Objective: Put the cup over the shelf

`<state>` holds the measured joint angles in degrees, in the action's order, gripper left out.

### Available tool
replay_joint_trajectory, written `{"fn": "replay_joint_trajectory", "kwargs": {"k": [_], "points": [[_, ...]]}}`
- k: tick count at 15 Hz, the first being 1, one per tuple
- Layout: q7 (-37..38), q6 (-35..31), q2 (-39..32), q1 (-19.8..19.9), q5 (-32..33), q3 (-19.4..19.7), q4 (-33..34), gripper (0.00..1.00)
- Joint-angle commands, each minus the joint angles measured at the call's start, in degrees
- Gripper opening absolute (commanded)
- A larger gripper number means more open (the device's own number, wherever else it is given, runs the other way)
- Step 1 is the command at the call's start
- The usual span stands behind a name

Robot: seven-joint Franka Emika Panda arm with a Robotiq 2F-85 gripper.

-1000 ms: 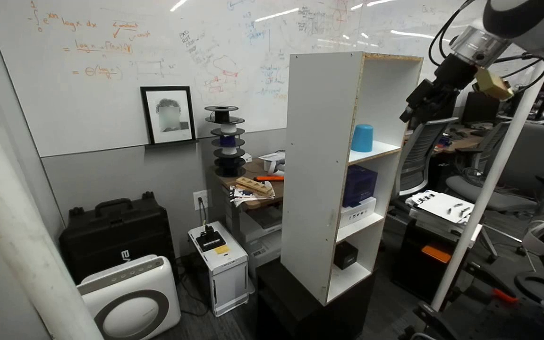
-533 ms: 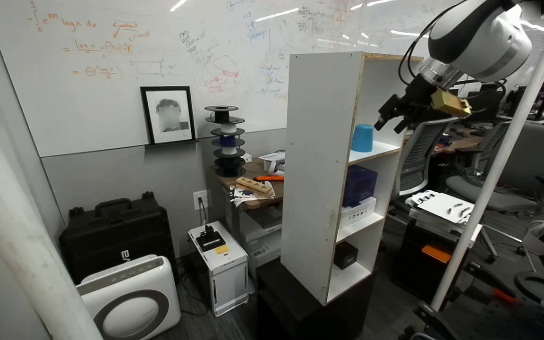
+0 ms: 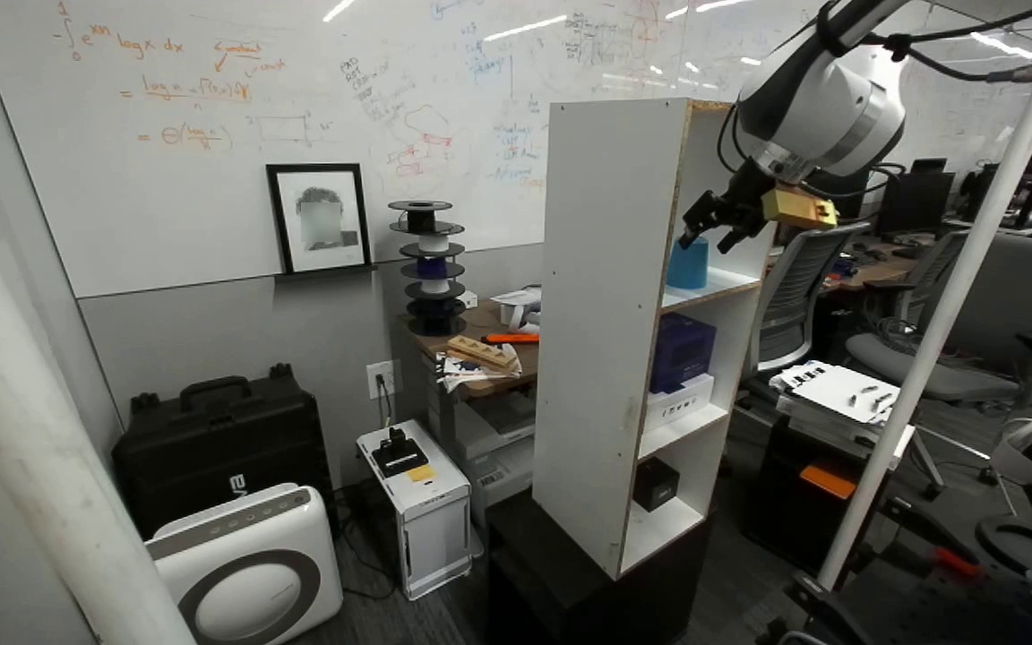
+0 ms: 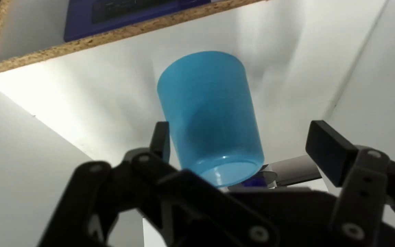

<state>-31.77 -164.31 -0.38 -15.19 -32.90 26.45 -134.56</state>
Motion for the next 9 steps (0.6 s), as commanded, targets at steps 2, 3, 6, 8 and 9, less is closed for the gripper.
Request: {"fn": "replay_joint_trajectory", "kwargs": {"k": [2, 3, 6, 8, 9], "points": [[-4.61, -2.75, -7.51, 0.10, -8.04, -1.43, 6.20, 1.00], [-5.22, -3.29, -8.49, 0.32, -9.40, -1.87, 6.94, 1.00], [-7.70, -5.34, -11.06, 0.89, -12.81, -3.14, 8.93, 0.75], [-8.01, -4.96, -11.20, 0.95, -12.32, -3.08, 8.93, 0.65], [-7.71, -4.20, -10.89, 0.82, -11.33, -2.71, 8.55, 0.58]]}}
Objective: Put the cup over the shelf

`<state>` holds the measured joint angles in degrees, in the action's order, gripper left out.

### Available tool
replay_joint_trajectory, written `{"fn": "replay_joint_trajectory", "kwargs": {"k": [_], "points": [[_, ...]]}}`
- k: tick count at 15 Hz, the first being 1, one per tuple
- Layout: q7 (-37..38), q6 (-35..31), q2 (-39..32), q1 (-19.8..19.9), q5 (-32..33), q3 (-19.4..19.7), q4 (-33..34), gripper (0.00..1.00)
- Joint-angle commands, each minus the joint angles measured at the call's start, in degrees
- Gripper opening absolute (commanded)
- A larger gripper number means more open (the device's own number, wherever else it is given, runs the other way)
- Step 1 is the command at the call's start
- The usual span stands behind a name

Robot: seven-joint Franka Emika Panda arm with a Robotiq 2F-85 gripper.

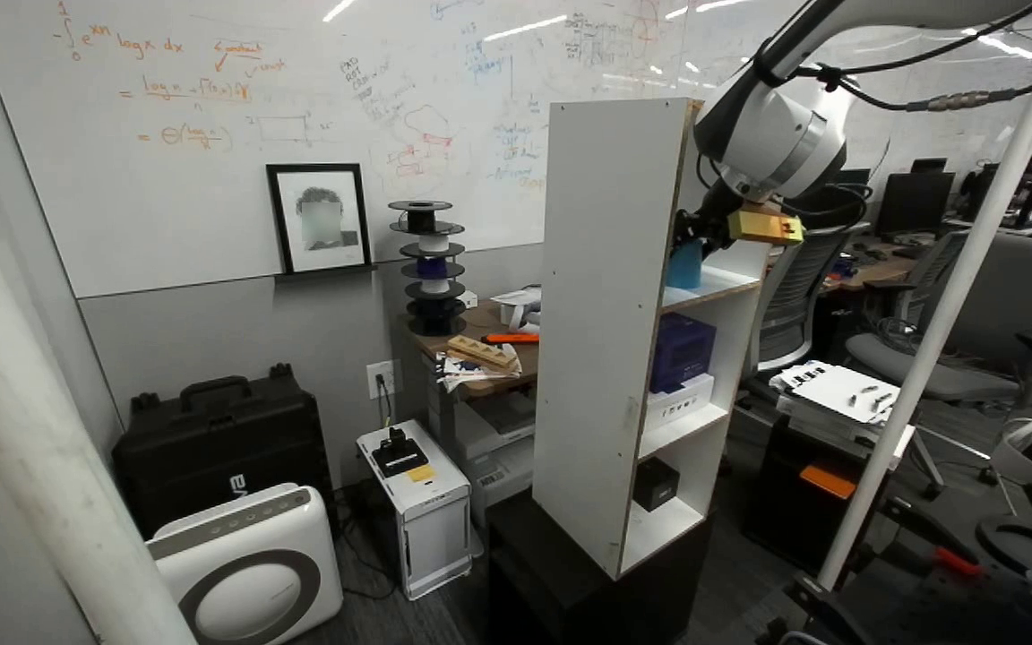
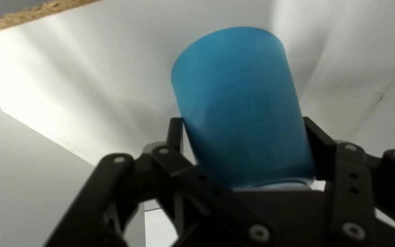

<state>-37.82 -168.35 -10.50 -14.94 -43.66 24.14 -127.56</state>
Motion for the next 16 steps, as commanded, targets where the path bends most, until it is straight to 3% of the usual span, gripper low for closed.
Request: {"fn": "replay_joint_trajectory", "kwargs": {"k": [1, 4, 5, 6, 8, 9, 11, 16], "points": [[-0.95, 0.66, 0.74, 0.24, 0.88, 0.36, 0.41, 0.51], [2.17, 2.74, 4.66, -0.98, 7.30, 3.60, -3.77, 0.50], [6.10, 2.34, 7.71, 7.52, 14.94, -3.77, -6.38, 0.50], [6.13, 4.20, 9.37, -0.20, 16.43, 5.11, -7.87, 0.50], [10.96, 8.58, 15.37, 1.44, 26.41, 6.52, -11.11, 0.50], [13.82, 11.12, 18.44, 11.07, 31.67, -1.61, -12.01, 0.50], [16.63, 17.63, 24.06, 14.55, 35.52, -3.72, -12.44, 0.50], [19.24, 30.64, 36.98, 18.55, 32.97, -7.30, -9.00, 0.50]]}}
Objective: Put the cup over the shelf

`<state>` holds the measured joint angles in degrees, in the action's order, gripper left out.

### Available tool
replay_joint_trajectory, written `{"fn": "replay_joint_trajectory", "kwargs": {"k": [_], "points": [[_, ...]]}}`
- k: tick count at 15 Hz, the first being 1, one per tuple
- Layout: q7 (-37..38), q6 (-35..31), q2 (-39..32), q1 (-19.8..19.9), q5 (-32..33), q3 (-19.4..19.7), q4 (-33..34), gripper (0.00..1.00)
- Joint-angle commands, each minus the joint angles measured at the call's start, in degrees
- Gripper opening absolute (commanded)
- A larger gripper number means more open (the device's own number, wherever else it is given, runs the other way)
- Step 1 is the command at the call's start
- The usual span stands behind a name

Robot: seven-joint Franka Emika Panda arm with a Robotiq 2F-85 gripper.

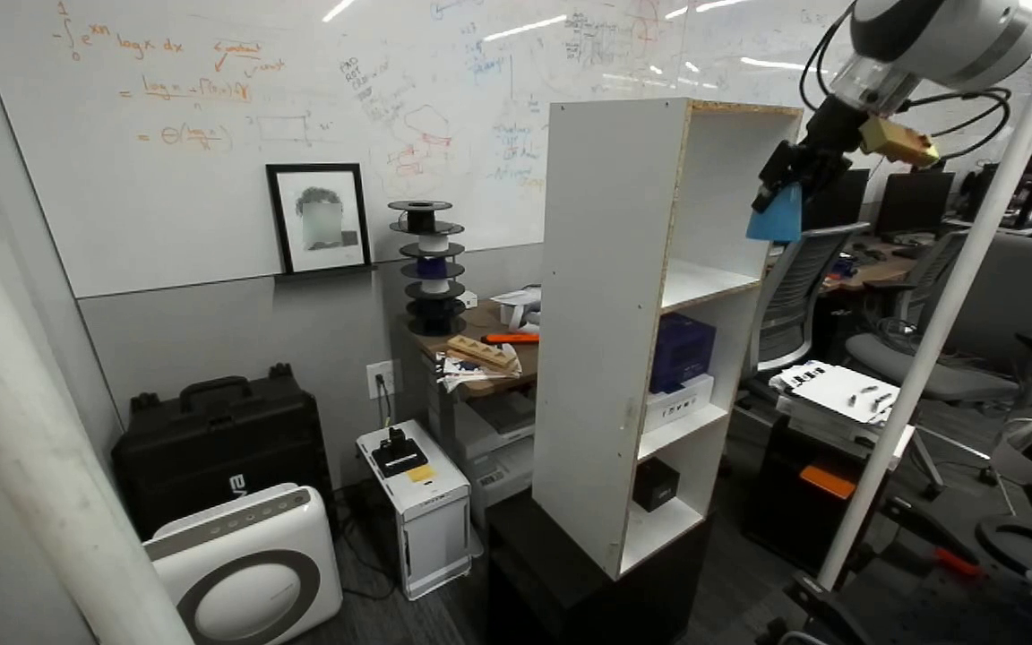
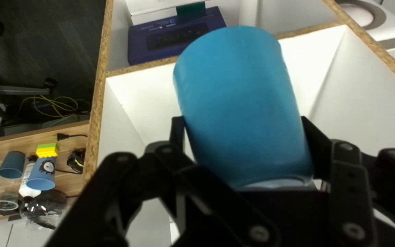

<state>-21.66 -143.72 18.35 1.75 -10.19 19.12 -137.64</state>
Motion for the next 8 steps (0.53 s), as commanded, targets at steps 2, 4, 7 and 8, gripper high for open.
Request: {"fn": "replay_joint_trajectory", "kwargs": {"k": [2, 4, 7, 8], "points": [[6.23, 8.92, 11.74, 2.26, -1.14, -3.19, 4.23, 0.50], [10.15, 10.17, 13.31, 2.24, -2.46, -3.65, 9.09, 0.50], [14.54, 8.59, 10.74, 1.37, -4.41, -3.31, 18.40, 0.50], [15.95, 9.12, 9.18, 1.20, -4.87, -3.34, 21.13, 0.50]]}}
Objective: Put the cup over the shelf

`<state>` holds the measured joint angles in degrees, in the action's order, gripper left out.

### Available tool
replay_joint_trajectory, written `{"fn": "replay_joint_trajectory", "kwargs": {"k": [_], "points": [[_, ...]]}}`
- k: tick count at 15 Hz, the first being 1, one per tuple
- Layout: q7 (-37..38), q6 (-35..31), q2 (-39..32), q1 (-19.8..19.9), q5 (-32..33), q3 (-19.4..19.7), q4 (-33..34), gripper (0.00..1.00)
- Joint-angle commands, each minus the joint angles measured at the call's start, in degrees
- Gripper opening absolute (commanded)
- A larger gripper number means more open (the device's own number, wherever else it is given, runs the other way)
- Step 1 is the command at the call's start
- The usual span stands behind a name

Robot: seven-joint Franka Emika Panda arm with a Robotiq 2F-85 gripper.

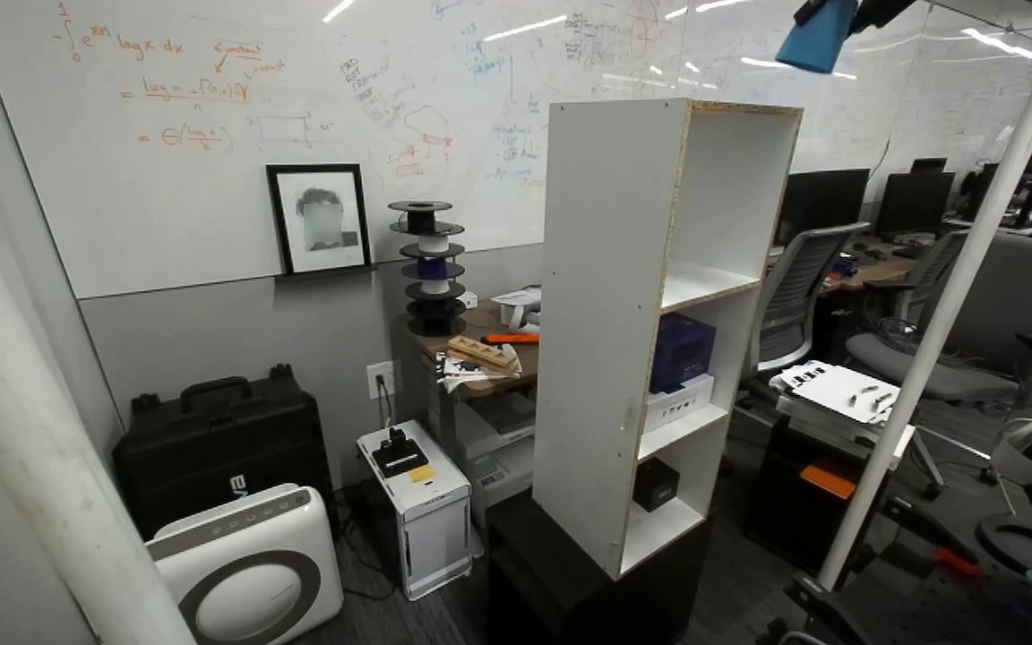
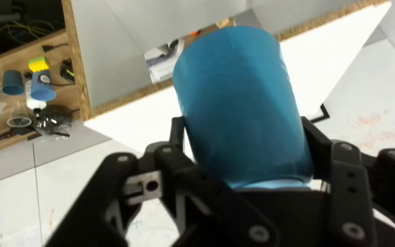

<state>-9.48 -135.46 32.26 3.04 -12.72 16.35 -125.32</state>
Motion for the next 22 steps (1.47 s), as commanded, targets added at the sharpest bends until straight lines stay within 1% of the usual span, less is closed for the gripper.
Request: {"fn": "replay_joint_trajectory", "kwargs": {"k": [1, 2, 6, 8, 11, 13, 16, 18, 22], "points": [[4.68, 0.05, -6.58, -0.05, -2.46, -0.63, 11.02, 0.50], [4.66, 2.18, -7.56, 0.06, -2.87, 0.56, 14.32, 0.50], [6.04, 7.01, -15.90, 0.63, -4.73, 2.48, 25.11, 0.50], [6.22, 11.65, -20.21, 2.11, -3.83, 3.40, 30.24, 0.50], [4.68, 16.64, -25.47, 4.39, -5.60, 5.12, 36.32, 0.50], [3.71, 19.42, -28.06, 6.33, -6.87, 5.86, 39.28, 0.50], [1.04, 20.78, -30.62, 9.27, -10.69, 6.63, 42.36, 0.50], [-0.32, 22.67, -31.55, 11.44, -13.89, 7.19, 44.22, 0.50], [-3.94, 28.79, -32.03, 16.44, -16.42, 9.23, 46.66, 0.50]]}}
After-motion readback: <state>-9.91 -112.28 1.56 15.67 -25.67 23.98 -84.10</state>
